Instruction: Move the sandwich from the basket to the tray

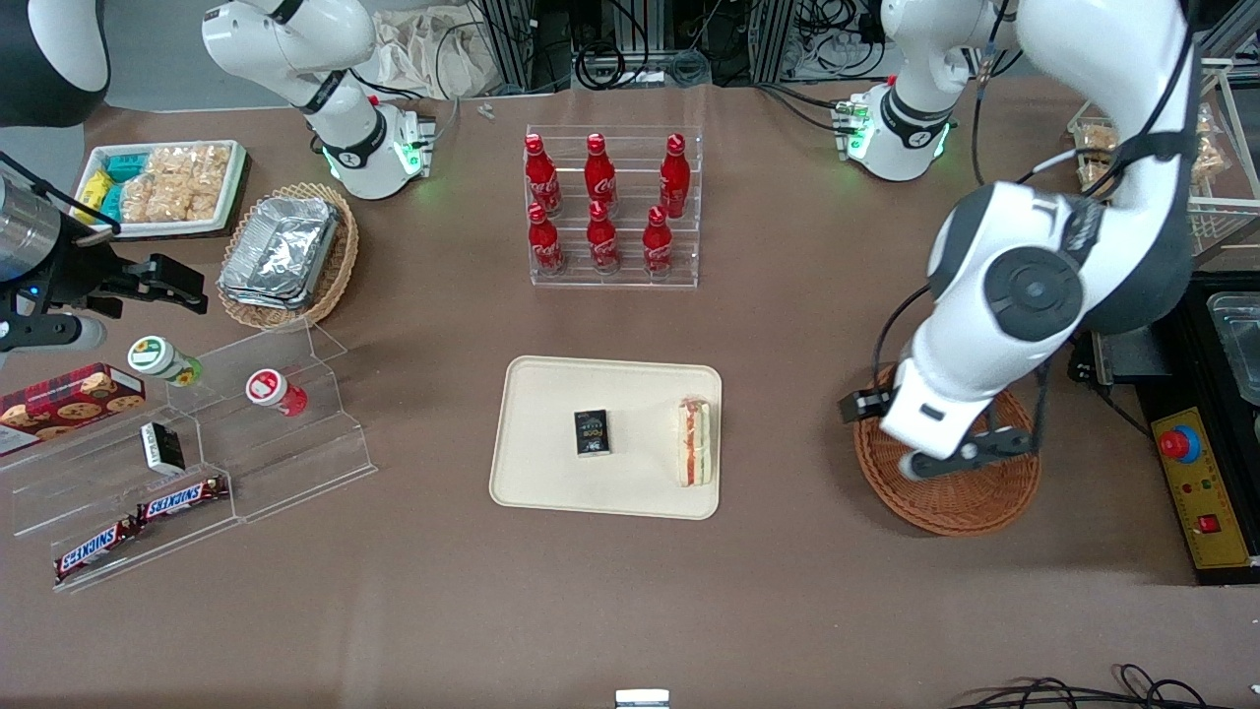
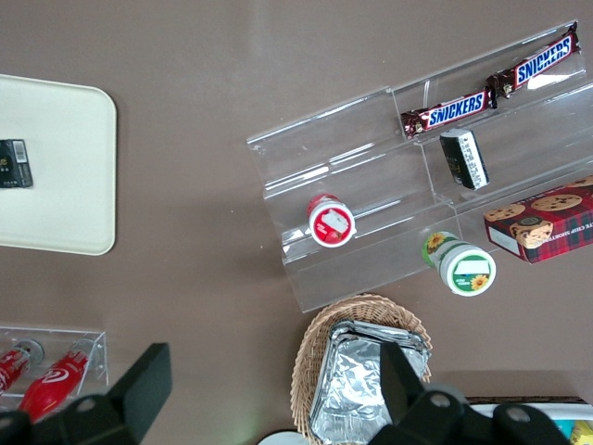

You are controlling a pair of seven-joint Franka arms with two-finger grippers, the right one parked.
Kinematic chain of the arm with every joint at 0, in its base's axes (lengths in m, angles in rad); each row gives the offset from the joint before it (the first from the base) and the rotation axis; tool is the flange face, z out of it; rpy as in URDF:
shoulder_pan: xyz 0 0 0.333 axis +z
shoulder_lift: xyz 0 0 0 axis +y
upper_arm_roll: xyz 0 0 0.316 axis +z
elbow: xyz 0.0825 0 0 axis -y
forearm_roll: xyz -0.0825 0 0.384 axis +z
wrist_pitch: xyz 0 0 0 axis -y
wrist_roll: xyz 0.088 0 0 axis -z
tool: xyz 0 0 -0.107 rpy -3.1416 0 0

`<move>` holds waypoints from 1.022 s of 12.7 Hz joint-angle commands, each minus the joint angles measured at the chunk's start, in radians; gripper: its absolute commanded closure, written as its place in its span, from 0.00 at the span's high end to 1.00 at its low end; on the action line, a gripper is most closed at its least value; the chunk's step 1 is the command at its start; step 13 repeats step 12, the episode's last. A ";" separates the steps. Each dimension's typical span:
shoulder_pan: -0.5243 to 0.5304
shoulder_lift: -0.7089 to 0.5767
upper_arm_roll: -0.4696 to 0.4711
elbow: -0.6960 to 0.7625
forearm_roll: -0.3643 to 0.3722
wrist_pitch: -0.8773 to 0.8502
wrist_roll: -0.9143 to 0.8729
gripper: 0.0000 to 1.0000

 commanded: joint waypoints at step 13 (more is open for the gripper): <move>0.337 -0.147 -0.004 0.105 -0.189 -0.297 0.291 1.00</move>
